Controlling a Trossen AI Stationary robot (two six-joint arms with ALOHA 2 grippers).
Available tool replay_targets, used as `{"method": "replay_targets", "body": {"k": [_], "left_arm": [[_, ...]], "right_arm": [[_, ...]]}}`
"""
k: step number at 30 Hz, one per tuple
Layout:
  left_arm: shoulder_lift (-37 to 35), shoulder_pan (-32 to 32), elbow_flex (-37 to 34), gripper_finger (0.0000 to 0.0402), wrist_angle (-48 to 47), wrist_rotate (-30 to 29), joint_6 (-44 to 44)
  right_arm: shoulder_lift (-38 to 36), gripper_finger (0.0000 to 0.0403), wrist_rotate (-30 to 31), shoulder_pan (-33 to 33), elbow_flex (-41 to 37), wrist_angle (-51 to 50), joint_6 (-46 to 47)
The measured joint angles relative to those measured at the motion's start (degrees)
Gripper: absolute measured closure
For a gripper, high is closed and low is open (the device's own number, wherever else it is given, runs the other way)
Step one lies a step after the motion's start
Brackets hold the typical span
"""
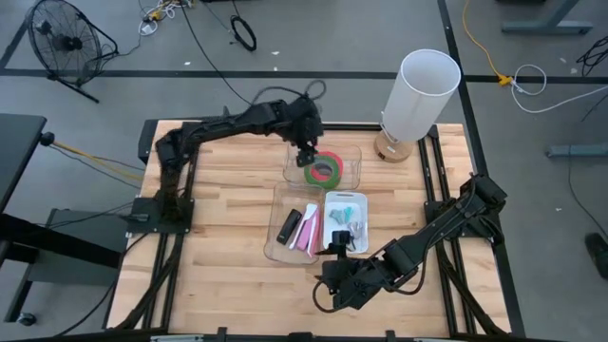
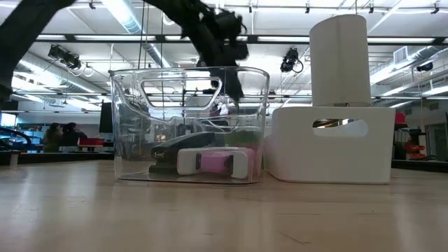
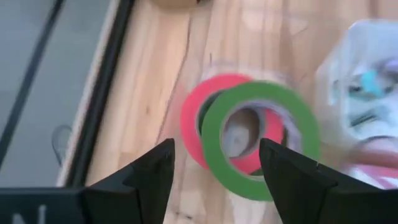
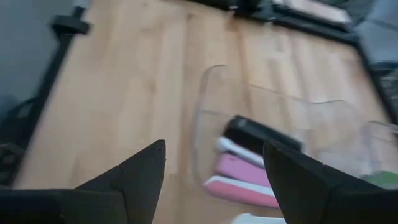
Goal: Pick and place Stapler, Stapler remover, tape
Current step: Return to Home Position
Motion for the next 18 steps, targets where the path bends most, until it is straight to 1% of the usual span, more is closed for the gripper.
{"method": "replay_targets", "body": {"k": [4, 7, 11, 13, 14, 16, 18], "left_arm": [[-7.28, -0.11, 0.02, 0.0165, -2.89, 1.64, -0.62], [-12.74, -0.06, 0.02, 0.0165, -7.07, 6.27, 0.32], [-18.5, -0.07, -0.48, 0.0165, -13.69, 14.4, 1.78], [-21.48, -0.33, -3.19, 0.0165, -14.03, 17.7, 1.9], [-22.99, -0.33, -5.12, 0.0165, -14.05, 18.29, 1.93], [-26.59, -0.44, -9.97, 0.0165, -12.68, 18.43, 1.89], [-30.49, -0.43, -15.58, 0.0165, -11.39, 18.39, 1.9]], "right_arm": [[0.0, 0.0133, 5.14, -0.38, 0.0, -1.28, -1.45], [-0.75, 0.0133, 7.19, -1.0, 0.0, -3.25, -2.93], [-5.4, 0.0133, 7.45, -3.0, 0.0, -6.71, -4.87], [-8.56, 0.0133, 7.51, -4.49, 0.0, -8.4, -5.28], [-10.22, 0.0133, 7.54, -5.31, 0.0, -9.52, -5.46], [-13.67, 0.0133, 7.72, -6.92, -0.68, -9.75, -6.18], [-17.9, 0.0133, 7.54, -8.23, -2.93, -9.59, -6.58]]}}
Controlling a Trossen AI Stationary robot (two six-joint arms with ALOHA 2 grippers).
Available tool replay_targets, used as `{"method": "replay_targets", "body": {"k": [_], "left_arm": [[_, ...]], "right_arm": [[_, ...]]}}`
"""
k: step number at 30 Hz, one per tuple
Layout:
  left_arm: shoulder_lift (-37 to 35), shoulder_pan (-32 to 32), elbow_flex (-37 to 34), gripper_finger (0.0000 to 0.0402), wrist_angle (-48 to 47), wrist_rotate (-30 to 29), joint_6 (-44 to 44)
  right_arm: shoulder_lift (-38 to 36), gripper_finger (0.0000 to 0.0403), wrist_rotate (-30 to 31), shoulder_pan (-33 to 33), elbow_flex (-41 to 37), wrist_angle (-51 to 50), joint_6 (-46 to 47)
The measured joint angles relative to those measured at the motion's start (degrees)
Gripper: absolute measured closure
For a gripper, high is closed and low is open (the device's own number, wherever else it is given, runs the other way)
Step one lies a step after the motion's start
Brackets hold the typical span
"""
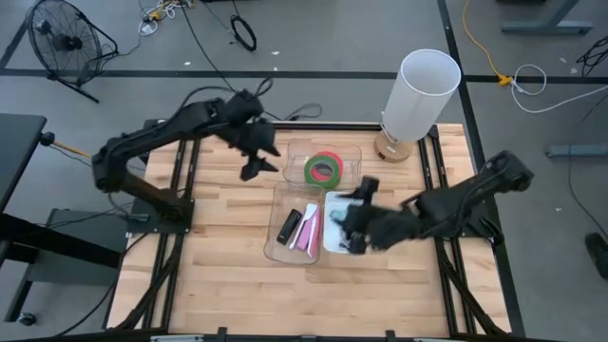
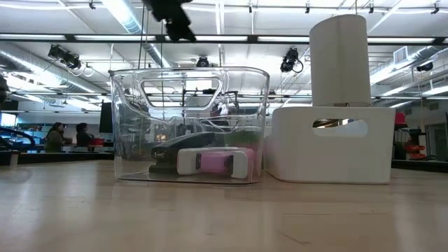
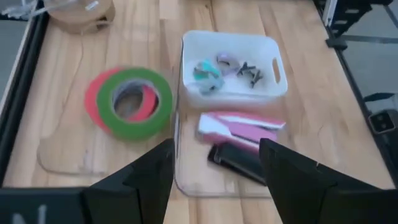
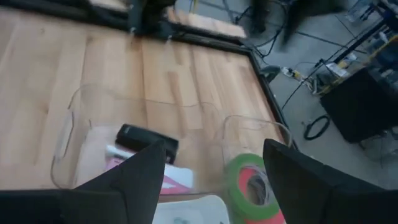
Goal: Pick and place Stapler, Stapler remover, tape
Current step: Return to Home Position
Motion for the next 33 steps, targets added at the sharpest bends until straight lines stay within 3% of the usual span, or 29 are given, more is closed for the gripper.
{"method": "replay_targets", "body": {"k": [5, 13, 17, 24, 33], "left_arm": [[-11.64, 0.49, -16.53, 0.0165, 11.15, -0.31, -1.69], [-30.79, 0.01, -38.66, 0.0165, 31.03, 1.56, -6.23], [-39.3, -0.07, -46.92, 0.0165, 36.78, 1.76, -9.33], [-46.33, -0.1, -52.59, 0.0165, 35.46, 0.38, -16.24], [-46.32, -0.1, -52.75, 0.0165, 35.36, -1.6, -18.08]], "right_arm": [[-12.74, 0.0133, -3.44, -3.59, -13.18, 8.79, -0.04], [-32.64, 0.0133, -13.3, -11.03, -43.38, 43.41, -5.96], [-39.49, 0.0133, -15.02, -14.08, -56.68, 60.26, -5.8], [-43.39, 0.0133, -14.14, -14.89, -72.35, 74.95, -0.43], [-43.28, 0.0133, -14.49, -14.87, -83.46, 74.11, 0.68]]}}
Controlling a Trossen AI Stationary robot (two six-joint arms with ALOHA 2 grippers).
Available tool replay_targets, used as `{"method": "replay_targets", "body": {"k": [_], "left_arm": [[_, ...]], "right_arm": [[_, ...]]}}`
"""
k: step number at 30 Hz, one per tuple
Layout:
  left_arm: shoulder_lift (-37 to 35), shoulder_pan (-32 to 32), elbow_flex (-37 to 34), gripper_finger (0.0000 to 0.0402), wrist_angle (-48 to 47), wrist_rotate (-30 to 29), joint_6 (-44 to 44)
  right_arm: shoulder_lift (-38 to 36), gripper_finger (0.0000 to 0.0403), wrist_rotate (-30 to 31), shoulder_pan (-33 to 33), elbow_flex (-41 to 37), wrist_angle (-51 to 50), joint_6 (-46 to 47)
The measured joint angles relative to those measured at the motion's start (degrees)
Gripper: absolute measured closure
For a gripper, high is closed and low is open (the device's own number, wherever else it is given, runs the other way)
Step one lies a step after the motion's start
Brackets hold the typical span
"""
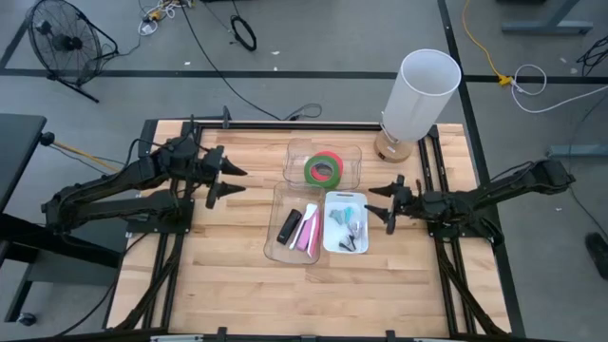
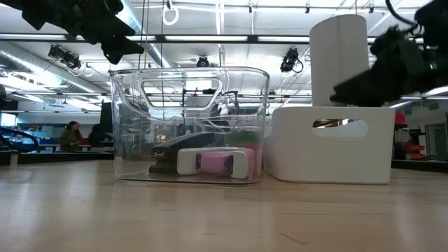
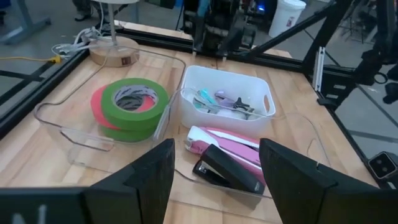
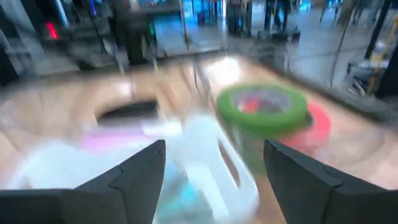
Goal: Pick and place Stapler, Stapler remover, tape
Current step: Return to Home Position
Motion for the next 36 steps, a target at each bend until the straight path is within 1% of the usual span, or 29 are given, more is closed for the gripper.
{"method": "replay_targets", "body": {"k": [6, 8, 9, 10, 12, 14, 16, 18, 21, 22, 23, 24, 27, 29, 32, 36], "left_arm": [[-0.03, 0.08, 0.0, 0.0165, -0.08, -0.7, -0.02], [-1.12, 0.09, -0.18, 0.0165, 0.03, -2.26, 0.02], [-2.12, 0.09, -1.06, 0.0165, 1.72, -2.53, 0.0], [-3.5, 0.09, -2.7, 0.0165, 4.34, -2.58, 0.03], [-7.24, 0.08, -8.18, 0.0165, 12.01, -2.6, 0.0], [-11.77, 0.02, -14.66, 0.0165, 20.26, -3.05, 0.09], [-16.82, 0.0, -20.34, 0.0165, 25.59, -3.3, 0.09], [-21.22, 0.0, -25.19, 0.0165, 27.39, -3.32, 0.09], [-27.63, -0.01, -31.7, 0.0165, 26.29, -3.34, 0.14], [-29.62, -0.16, -31.78, 0.0165, 22.3, -3.37, 0.28], [-31.05, -0.4, -31.42, 0.0165, 20.2, -4.31, 0.24], [-31.97, -0.84, -31.5, 0.0165, 21.09, -5.64, 0.03], [-35.23, -3.06, -31.87, 0.0165, 24.91, -9.39, 0.05], [-35.14, -5.21, -31.86, 0.0165, 28.19, -11.14, 0.1], [-35.12, -9.19, -31.89, 0.0165, 28.79, -12.11, 0.1], [-35.1, -16.08, -31.89, 0.0165, 29.54, -12.24, 0.08]], "right_arm": [[-0.4, 0.0133, -0.86, 0.0, 0.04, -12.12, -0.02], [-3.27, 0.0133, -1.0, 0.02, 0.04, -15.48, -0.02], [-5.36, 0.0133, -0.99, 0.02, 0.08, -17.01, -0.02], [-7.79, 0.0133, -0.99, 0.02, 0.1, -19.16, -0.04], [-13.46, 0.0133, -0.93, 0.02, 0.08, -22.48, -0.03], [-19.35, 0.0133, -1.01, 0.0, 0.08, -24.64, -0.03], [-24.36, 0.0133, -0.9, 0.0, 0.1, -25.06, -0.04], [-28.87, 0.0133, -0.92, 0.0, 0.1, -24.97, -0.04], [-34.82, 0.0133, -0.86, -0.07, 0.1, -24.83, -0.04], [-36.79, 0.0133, -0.97, -0.18, 0.1, -24.86, -0.04], [-38.58, 0.0133, -0.96, -0.4, 0.1, -24.93, -0.04], [-40.4, 0.0133, -0.95, -0.71, 0.1, -24.95, -0.04], [-40.76, 0.0133, -0.57, -1.89, 0.1, -22.1, -0.15], [-40.77, 0.0133, -0.37, -2.05, 0.16, -19.52, -0.15], [-40.76, 0.0133, -0.83, -2.0, 0.14, -19.09, -0.12], [-40.77, 0.0133, -0.88, -1.9, 0.13, -18.75, -0.11]]}}
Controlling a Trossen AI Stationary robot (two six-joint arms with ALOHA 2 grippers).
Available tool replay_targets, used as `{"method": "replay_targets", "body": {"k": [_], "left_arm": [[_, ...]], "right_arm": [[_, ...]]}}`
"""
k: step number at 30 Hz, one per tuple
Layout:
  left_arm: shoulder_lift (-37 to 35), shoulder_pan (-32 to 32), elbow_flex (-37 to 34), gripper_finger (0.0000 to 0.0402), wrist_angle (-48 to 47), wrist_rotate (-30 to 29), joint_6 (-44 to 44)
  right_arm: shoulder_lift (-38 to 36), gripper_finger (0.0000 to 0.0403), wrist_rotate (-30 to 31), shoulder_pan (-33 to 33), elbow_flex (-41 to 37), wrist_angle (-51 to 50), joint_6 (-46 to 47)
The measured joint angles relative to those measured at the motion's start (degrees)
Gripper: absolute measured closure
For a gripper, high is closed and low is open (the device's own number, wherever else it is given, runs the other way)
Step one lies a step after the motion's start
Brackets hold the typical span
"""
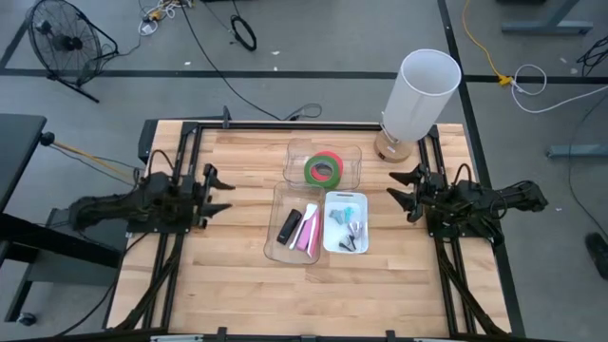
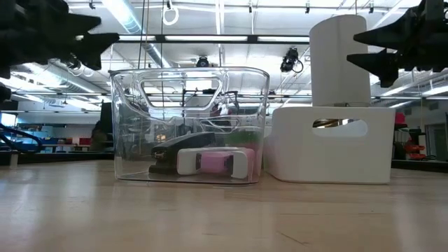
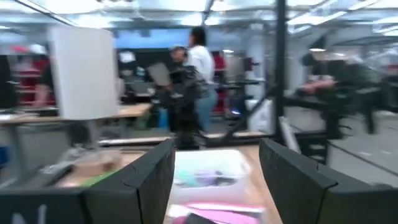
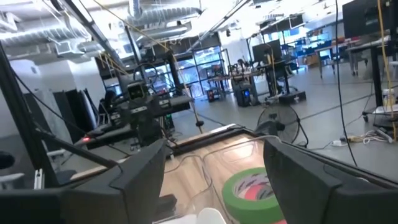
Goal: Pick and place Stapler, Stapler remover, tape
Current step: Return to Home Position
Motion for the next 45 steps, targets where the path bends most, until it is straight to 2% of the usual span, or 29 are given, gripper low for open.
{"method": "replay_targets", "body": {"k": [6, 12, 21, 45], "left_arm": [[0.0, -7.44, -0.01, 0.0165, -1.0, -0.03, 0.0], [0.16, -10.53, -0.02, 0.0165, -0.51, -0.05, -0.01], [0.0, -8.51, -0.02, 0.0165, -0.41, -0.08, -0.01], [0.15, -9.23, -0.04, 0.0165, -0.41, -0.07, -0.01]], "right_arm": [[0.44, 0.0133, 0.02, -0.13, 0.0, 0.02, 0.07], [0.42, 0.0133, 0.0, -0.13, 0.0, 0.16, 0.07], [0.42, 0.0133, 0.01, -0.13, 0.0, 0.18, 0.04], [0.46, 0.0133, 0.0, -0.13, 0.0, 0.18, 0.02]]}}
